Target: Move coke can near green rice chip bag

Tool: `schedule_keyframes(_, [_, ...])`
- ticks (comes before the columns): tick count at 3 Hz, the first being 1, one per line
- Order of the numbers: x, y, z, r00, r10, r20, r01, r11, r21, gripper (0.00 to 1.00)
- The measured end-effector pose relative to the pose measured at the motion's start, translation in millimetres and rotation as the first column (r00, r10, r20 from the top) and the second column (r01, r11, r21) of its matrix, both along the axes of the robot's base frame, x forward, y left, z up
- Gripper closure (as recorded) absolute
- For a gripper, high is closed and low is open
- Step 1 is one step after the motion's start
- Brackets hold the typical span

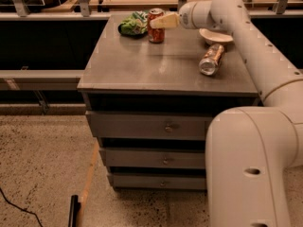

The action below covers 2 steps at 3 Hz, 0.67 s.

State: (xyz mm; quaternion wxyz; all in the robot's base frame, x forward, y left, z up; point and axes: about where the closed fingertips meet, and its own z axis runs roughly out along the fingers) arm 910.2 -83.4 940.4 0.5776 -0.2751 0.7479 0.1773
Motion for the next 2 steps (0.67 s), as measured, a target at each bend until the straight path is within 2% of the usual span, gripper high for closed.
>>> schedule_keyframes(1, [-45, -37, 52, 0.9950, -0.029, 0.095, 0.033, 0.999, -0.043, 0.00])
schedule_keyframes(2, [-69, -29, 67, 0.9954, -0.013, 0.095, 0.019, 0.998, -0.058, 0.00])
